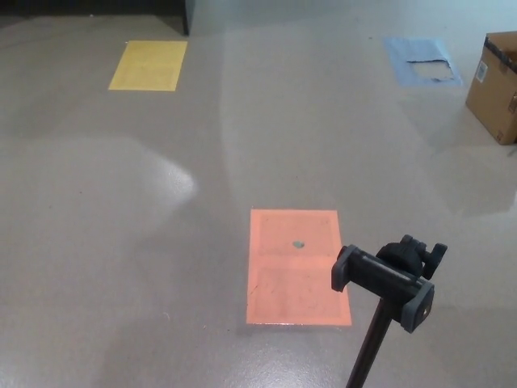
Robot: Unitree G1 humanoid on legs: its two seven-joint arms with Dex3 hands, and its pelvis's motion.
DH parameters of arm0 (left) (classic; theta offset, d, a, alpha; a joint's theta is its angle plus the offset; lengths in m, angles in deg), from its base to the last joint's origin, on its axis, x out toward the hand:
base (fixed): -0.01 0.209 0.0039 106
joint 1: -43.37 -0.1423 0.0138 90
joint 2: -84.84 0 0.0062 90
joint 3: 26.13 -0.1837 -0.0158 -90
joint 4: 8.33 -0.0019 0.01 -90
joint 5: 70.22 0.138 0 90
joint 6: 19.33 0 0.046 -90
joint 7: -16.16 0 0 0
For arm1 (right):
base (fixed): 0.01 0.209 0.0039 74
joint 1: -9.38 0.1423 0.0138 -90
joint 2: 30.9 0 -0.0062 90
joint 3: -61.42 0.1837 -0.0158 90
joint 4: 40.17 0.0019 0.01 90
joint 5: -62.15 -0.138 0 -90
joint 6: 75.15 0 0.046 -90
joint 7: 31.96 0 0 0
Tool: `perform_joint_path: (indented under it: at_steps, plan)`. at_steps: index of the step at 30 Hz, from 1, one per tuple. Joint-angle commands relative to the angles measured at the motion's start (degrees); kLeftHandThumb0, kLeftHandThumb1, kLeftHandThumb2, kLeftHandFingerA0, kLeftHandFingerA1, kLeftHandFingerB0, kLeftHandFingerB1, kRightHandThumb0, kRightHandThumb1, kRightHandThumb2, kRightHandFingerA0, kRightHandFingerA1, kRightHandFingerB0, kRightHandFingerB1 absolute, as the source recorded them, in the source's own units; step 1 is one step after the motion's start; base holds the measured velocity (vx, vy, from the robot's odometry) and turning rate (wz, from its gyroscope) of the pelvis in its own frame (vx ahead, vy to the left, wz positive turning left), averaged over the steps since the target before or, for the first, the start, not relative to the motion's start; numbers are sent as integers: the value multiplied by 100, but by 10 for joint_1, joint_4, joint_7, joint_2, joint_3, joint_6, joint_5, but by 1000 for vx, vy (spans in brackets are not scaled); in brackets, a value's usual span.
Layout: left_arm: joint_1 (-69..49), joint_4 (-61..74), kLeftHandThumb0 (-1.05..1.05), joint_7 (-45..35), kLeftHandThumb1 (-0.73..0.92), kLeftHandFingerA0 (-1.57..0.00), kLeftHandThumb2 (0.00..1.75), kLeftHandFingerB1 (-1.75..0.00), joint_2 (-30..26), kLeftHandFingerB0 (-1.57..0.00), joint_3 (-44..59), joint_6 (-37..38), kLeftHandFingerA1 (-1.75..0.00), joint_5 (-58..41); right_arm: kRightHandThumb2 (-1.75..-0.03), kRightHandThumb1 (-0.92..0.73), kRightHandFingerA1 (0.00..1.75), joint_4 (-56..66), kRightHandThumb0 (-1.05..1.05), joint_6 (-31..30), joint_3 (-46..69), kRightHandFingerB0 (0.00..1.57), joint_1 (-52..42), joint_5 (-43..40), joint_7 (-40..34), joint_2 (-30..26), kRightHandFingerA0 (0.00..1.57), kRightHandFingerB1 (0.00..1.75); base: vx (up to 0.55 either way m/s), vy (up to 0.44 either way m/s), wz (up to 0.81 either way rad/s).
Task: A phone stand is kept on the floor and the robot uses both its hands to grab it and uses its left hand to extend the phone stand by pulling it upwards
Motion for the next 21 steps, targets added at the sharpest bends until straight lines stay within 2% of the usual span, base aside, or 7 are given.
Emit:
perform_joint_path:
  at_steps: [1, 12, 16, 17, 19, 20, 21]
  plan:
    - [4, -8, -84, -20, 73, -12, 108, -32, -3, 0, 7, 23, -45, -21, -103, -63, 36, -9, -90, 16, 9, 1, 5, 38, -24, -1, 2, 8, 0, 0, 0]
    - [2, -8, -86, -26, 74, -13, 109, -30, 1, 0, 14, 13, -45, -16, -104, -60, 35, 2, -83, 10, 9, 0, 0, 48, -27, 2, 0, 14, 0, 0, 0]
    - [3, -11, -82, -30, 73, -10, 107, -31, 3, -2, 16, 24, -45, -19, -103, -60, 33, 9, -86, -2, 6, 9, -5, 35, -18, 7, 3, 14, 0, 0, 0]
    - [2, -10, -84, -30, 74, -12, 108, -31, 4, 0, 16, 24, -45, -19, -65, -80, 44, 9, -87, -1, 8, 0, -5, 43, -24, 7, 0, 27, 0, 0, 0]
    - [1, -12, -84, -30, 74, -12, 108, -31, 6, 0, 17, 27, -45, -17, -65, -80, 44, 8, -87, -1, 12, 0, -5, 59, -34, 8, 0, 27, 0, 0, 0]
    - [5, -21, -83, -29, 74, -12, 108, -30, 7, 0, 20, 35, -46, -14, -105, -62, 29, 21, -88, -8, 12, 6, -13, 54, -23, 5, 3, 11, 0, 0, 0]
    - [7, -28, -83, -31, 74, -13, 107, -31, 7, 0, 20, 38, -46, -14, -104, -61, 33, 23, -85, -8, 12, 5, -15, 54, -21, 4, 2, 14, 0, 0, 0]
